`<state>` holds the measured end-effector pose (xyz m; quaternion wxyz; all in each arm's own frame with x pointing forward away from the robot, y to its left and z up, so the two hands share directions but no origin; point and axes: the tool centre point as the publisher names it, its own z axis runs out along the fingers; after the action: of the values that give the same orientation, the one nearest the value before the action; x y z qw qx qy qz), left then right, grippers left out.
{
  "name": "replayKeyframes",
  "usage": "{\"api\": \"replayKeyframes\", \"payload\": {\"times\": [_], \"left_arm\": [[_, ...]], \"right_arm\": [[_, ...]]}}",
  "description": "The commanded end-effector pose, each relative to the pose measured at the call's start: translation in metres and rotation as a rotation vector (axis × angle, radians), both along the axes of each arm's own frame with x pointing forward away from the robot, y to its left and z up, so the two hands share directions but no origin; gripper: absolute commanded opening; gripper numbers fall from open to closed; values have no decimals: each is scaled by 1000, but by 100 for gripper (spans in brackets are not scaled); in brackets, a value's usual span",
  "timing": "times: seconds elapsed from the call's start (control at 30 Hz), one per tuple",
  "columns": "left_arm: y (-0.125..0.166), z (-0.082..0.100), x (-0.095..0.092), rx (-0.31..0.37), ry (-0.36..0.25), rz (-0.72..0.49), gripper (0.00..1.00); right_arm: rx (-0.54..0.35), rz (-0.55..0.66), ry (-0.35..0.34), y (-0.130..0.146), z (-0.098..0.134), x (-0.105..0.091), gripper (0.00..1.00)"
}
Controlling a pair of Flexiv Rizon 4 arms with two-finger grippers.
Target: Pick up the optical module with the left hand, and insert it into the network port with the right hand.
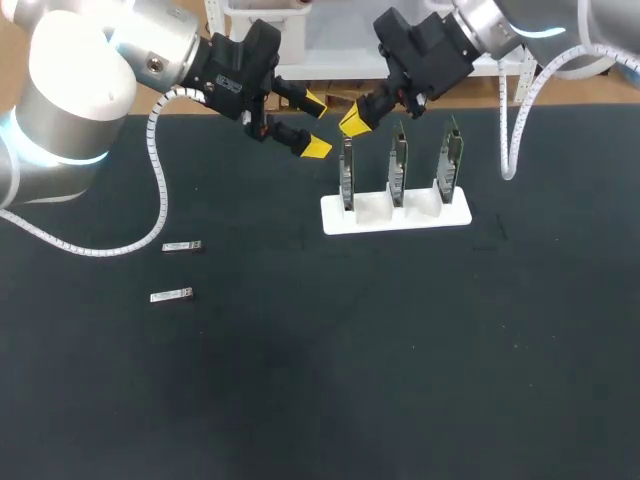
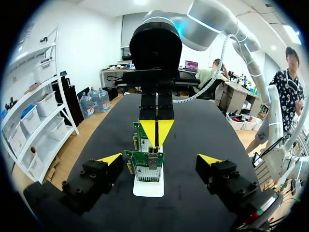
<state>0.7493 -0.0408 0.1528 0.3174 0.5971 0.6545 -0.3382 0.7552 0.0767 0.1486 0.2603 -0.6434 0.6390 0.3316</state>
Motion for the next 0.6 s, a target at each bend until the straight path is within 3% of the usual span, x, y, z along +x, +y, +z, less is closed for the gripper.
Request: {"api": "replayKeyframes", "payload": {"times": [0.03,0.6], "left_arm": [[-1,0,2,4,2,-3,100],[-1,0,2,4,2,-3,100]], "right_arm": [[-1,-4,-1,1,-1,0,0],[17,-16,-9,5,3,7,0]]}}
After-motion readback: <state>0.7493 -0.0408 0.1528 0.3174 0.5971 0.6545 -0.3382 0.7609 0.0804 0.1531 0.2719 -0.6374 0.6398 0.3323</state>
